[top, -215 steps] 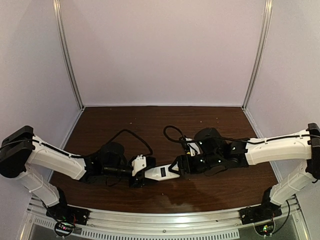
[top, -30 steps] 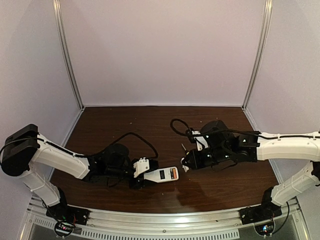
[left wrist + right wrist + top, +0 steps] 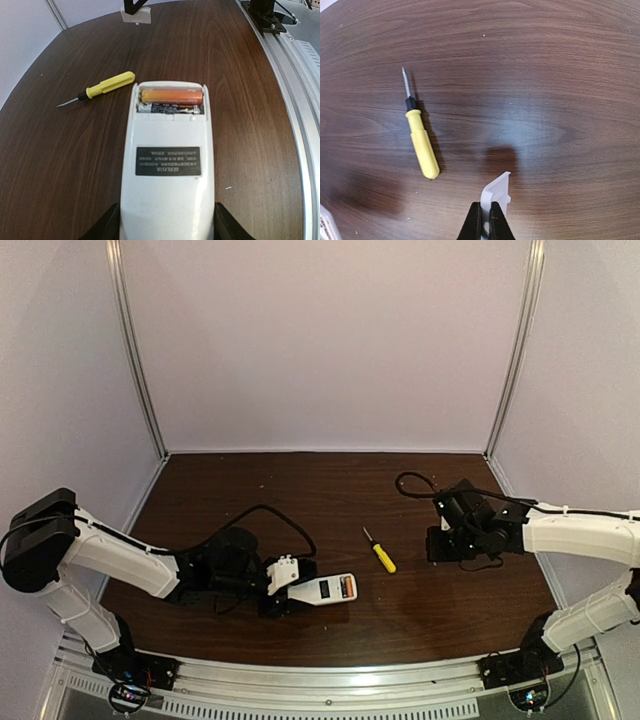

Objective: Unload the batteries from the remote control

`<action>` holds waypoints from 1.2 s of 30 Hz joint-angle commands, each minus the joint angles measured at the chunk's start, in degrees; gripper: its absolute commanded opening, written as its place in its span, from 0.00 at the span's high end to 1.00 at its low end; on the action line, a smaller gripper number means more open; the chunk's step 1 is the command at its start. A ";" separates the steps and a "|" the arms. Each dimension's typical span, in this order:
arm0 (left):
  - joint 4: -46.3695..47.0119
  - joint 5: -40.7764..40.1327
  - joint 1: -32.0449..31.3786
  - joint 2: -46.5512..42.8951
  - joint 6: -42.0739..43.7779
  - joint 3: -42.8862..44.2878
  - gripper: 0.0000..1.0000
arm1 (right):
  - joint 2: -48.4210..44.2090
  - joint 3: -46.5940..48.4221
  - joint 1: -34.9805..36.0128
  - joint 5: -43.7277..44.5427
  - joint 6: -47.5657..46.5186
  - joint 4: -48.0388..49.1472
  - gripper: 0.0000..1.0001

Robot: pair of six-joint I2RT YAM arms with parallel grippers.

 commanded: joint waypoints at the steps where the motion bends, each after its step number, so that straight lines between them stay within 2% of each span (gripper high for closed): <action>1: 3.74 -0.38 -0.11 -0.71 -0.29 1.06 1.00 | 2.15 -1.45 -0.98 5.84 -0.25 -2.06 1.00; 17: 3.65 -0.47 -0.10 -0.80 -0.21 1.06 1.00 | 9.40 -4.35 -3.61 4.87 -0.91 3.18 0.99; 30: 3.66 -0.42 -0.17 -0.79 -0.20 1.06 1.00 | 9.77 -6.23 -4.53 -0.78 -1.87 7.33 0.74; 36: 3.57 -0.39 -0.14 -0.97 -0.20 1.05 1.00 | 8.77 -6.60 -4.62 -5.19 -2.41 9.11 0.68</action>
